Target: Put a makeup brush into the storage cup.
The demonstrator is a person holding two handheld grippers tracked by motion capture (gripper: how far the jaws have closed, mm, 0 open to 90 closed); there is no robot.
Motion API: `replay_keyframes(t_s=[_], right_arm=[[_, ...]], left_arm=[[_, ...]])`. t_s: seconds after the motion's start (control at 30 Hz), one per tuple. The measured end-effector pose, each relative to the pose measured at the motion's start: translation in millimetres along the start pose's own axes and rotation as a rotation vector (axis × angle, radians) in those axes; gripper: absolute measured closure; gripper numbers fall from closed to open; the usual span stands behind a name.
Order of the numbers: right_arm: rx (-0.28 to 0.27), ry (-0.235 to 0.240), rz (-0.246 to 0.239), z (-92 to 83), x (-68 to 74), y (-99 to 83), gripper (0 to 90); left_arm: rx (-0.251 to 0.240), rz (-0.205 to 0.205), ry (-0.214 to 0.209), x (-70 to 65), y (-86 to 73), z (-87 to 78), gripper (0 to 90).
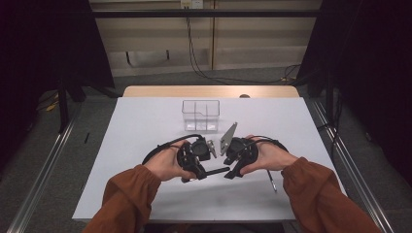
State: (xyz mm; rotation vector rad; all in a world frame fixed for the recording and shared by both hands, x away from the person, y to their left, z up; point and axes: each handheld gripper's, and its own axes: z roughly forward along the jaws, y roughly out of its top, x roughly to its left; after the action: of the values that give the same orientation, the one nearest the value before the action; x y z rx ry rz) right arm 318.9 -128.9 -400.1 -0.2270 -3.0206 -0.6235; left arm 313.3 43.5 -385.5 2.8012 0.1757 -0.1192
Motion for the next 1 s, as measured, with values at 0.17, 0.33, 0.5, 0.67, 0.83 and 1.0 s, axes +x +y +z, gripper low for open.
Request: replay_keyframes(t_s=[0.17,0.33,0.5,0.67,0.83,1.0], right_arm=[[-0.017,0.01,-0.008,0.3,1.4,2.1,60.5],[-0.026,0.007,-0.026,2.2,0.1,2.4,66.1],[-0.042,0.012,-0.031,1.6,-0.1,2.8,68.6],[-0.046,0.027,-0.034,2.5,0.7,3.3,75.2],[-0.058,0.035,-0.036,5.6,1.1,-0.1,77.0],[-0.056,0.036,-0.056,7.5,1.8,-1.5,77.4]], left_arm=[[0.0,-0.002,-0.009,0.3,0.1,-0.5,77.6],[-0.022,-0.011,-0.015,0.3,-1.1,-2.1,77.6],[-0.026,-0.003,-0.012,1.8,-1.3,-2.3,77.6],[-0.003,0.013,-0.014,1.7,0.1,0.0,77.6],[-0.005,0.014,-0.026,2.4,-0.3,1.7,77.5],[-0.014,-0.001,-0.023,1.3,0.4,5.7,77.5]])
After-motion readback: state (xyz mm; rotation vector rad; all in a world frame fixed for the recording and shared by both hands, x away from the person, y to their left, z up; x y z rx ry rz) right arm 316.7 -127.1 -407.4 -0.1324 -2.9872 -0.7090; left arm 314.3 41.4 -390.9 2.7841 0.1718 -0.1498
